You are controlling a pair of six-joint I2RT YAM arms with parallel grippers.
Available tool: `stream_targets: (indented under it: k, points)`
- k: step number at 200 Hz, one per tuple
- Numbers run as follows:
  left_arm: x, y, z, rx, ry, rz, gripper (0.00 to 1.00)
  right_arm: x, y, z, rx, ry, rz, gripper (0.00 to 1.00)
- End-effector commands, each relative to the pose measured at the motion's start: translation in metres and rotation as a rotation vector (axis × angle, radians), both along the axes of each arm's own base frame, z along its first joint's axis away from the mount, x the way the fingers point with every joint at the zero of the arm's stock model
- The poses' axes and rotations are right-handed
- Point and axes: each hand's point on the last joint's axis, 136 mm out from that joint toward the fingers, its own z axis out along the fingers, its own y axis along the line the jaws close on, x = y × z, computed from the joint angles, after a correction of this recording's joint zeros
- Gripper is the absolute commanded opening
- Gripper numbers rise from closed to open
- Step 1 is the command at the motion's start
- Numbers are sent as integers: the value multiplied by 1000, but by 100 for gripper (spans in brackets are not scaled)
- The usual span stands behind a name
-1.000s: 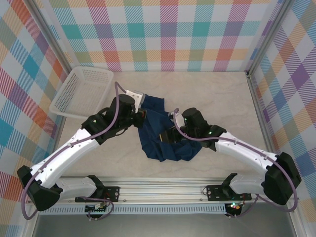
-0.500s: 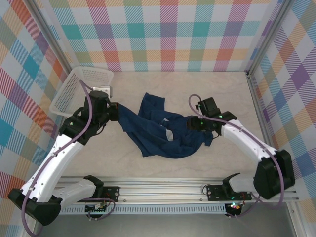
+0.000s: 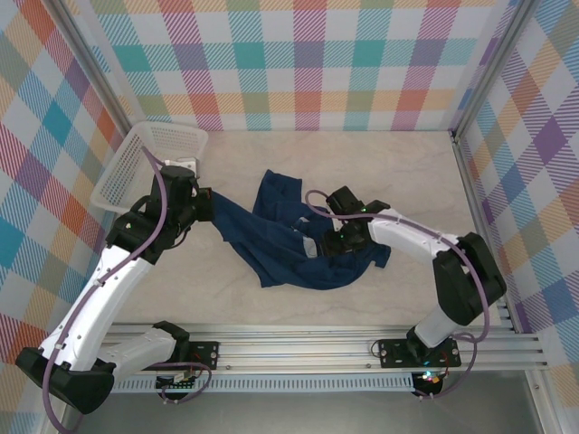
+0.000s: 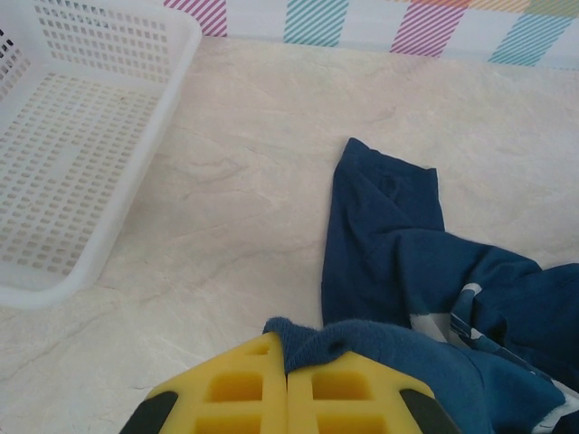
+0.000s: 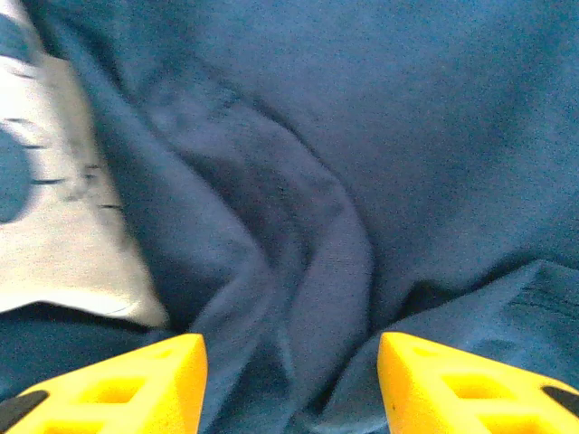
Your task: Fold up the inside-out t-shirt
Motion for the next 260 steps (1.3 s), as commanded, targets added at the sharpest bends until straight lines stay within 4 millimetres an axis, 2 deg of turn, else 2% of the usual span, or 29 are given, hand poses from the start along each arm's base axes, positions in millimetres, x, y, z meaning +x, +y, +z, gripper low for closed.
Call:
stream_targets:
  k: [1, 27, 46, 92, 125, 150, 165, 189, 203, 213, 225, 234, 260]
  points:
    - [1, 6, -3, -5, 0, 21, 0, 3, -15, -8, -101, 8, -2, 47]
    - [0, 11, -3, 6, 1, 35, 0, 10, -19, -9, -134, -16, 3, 17]
    - [0, 22, 0, 7, -1, 70, 0, 13, -30, 11, -96, -60, -38, 6]
    - [0, 51, 14, -26, -7, 153, 0, 22, -74, 95, 264, -197, -276, 3]
    - [2, 71, 21, -47, -16, 206, 0, 22, -105, 117, 327, -240, -388, 3]
    - [3, 74, 17, -65, -1, 212, 0, 18, -119, 118, 324, -265, -446, 3]
    - [3, 67, 4, -78, 43, 184, 0, 6, -121, 105, 327, -226, -485, 3]
    - [-1, 60, -35, -83, 165, 151, 0, -30, -118, 61, 351, -79, -582, 4]
    - [-5, 58, -55, -83, 218, 144, 0, -55, -117, 33, 324, -5, -636, 9]
    - [-8, 57, -65, -83, 243, 144, 0, -67, -117, 23, 291, 16, -654, 13]
    - [-11, 57, -76, -85, 267, 147, 0, -72, -117, 21, 260, -8, -647, 21]
    - [-11, 56, -82, -90, 280, 143, 0, -68, -116, 27, 254, -50, -621, 28]
    - [-9, 53, -90, -100, 289, 137, 0, -38, -99, 52, 273, -191, -487, 42]
